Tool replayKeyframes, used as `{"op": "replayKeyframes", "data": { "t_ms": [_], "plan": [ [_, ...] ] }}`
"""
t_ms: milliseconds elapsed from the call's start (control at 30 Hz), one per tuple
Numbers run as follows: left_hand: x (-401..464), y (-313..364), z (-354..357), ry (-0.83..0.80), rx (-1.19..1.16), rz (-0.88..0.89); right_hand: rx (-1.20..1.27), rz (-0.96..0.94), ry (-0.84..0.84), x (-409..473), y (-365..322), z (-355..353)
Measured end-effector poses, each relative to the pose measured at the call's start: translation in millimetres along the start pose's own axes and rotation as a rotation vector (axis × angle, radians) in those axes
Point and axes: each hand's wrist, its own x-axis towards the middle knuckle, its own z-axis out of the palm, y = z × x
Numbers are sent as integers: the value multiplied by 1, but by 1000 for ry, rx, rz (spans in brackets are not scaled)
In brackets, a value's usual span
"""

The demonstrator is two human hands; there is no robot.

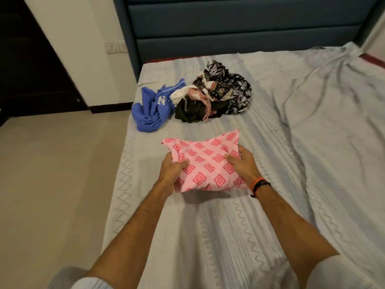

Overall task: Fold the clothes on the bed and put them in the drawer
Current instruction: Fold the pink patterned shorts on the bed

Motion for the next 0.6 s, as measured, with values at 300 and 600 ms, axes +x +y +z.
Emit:
{"op": "replayKeyframes", "data": {
  "t_ms": [300, 600],
  "plan": [
    [-63, -36, 201, -369, 72, -12, -40, 39, 342, -82, 36, -221],
    [-146, -97, 390, -754, 226, -24, 1, 217, 693, -204, 109, -401]
  ]
}}
